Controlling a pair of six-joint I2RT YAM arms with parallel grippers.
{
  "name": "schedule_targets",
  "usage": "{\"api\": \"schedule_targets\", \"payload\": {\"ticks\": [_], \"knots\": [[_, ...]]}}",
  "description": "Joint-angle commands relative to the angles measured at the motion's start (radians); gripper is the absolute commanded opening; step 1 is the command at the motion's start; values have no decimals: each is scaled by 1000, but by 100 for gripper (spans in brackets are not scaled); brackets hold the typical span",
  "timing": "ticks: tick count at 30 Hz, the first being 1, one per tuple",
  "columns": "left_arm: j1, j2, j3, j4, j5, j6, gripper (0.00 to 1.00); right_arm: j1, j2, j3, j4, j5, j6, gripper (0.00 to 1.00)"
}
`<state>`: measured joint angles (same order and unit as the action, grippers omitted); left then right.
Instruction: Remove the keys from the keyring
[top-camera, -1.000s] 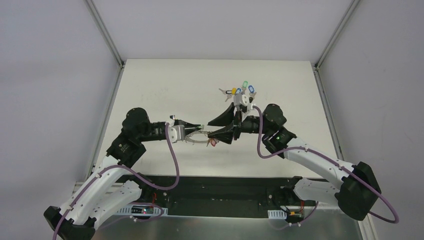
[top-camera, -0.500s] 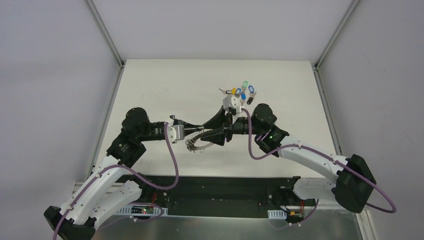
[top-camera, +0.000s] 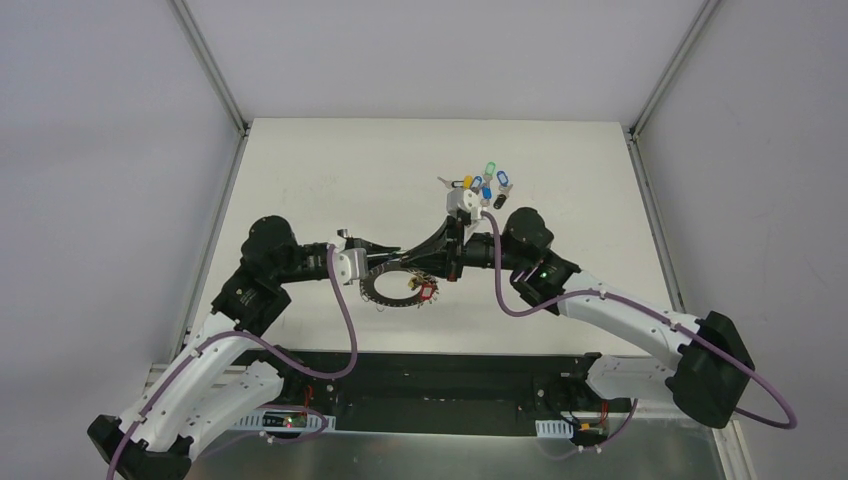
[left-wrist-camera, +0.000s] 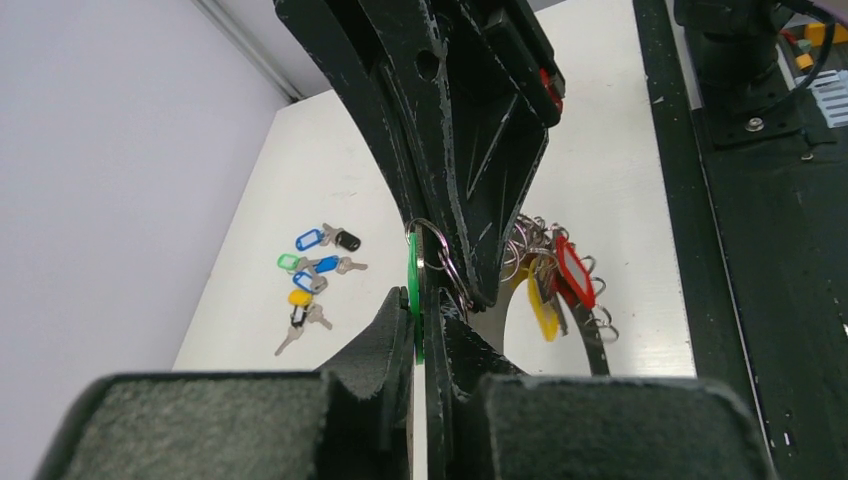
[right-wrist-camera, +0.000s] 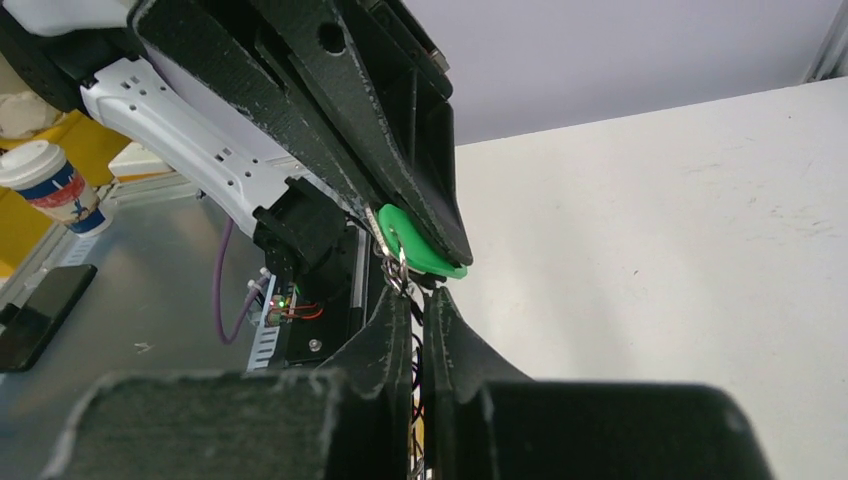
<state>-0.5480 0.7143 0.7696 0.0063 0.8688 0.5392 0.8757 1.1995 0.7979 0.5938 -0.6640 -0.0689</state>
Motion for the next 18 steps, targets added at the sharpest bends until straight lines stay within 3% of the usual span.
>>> {"api": "schedule_targets", "payload": {"ticks": [1,9,15,16,18], "knots": [[2,-37,-9,61,-48,36,0,-34,-42,50,32,46,129,0],[2,-33,-19,61,-103,46,0,-136,-35,73,81,65,405,0],[2,-3,-18,57,-93,46,0,-145,4,14,387,131,601,0],[2,-3,-17,57,-93,45,0,-145,11,-4,442,124,598,9],[2,-5,-17,58,-92,45,0,-146,7,-18,449,77,525,35]]}}
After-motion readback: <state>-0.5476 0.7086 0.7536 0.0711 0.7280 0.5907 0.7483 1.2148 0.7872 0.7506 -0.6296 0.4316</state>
